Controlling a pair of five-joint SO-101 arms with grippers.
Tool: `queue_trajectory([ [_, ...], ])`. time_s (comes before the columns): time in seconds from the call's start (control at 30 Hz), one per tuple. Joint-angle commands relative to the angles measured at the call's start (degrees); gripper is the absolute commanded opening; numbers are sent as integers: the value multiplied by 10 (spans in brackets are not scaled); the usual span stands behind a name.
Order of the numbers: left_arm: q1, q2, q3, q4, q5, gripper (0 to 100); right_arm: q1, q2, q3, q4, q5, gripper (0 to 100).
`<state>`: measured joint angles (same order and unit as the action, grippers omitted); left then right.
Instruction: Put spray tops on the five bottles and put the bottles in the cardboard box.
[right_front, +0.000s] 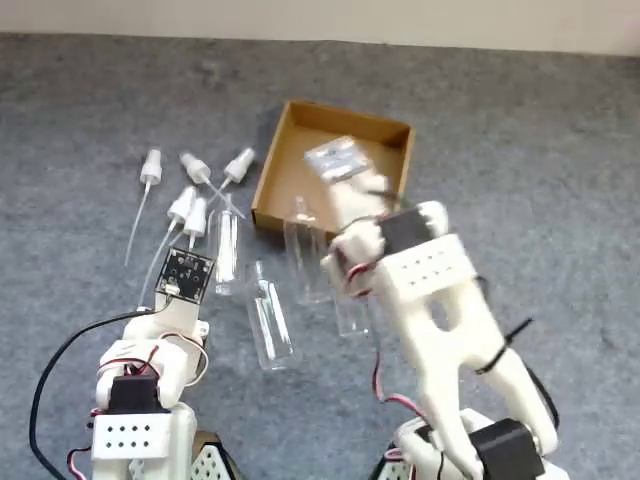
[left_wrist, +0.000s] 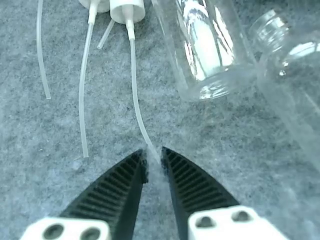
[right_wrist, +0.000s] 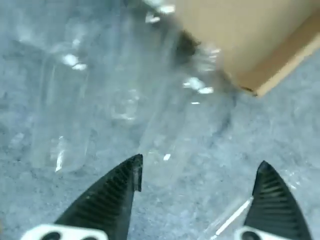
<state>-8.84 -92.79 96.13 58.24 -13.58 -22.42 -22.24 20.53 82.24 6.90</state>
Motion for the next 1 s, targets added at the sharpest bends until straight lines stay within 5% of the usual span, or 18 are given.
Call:
queue_trajectory([
  [0.0,-6,-5,15,3,4,5,141,0,-60,25,0,289],
  [0.2,-6,-5,15,3,4,5,281,74,-80,-3,2,289],
  [0.73,-6,-5,15,3,4,5,322,210,107,-125,113,286],
  [0.97,-6,-5,15,3,4,5,347,211,156,-178,132,61],
])
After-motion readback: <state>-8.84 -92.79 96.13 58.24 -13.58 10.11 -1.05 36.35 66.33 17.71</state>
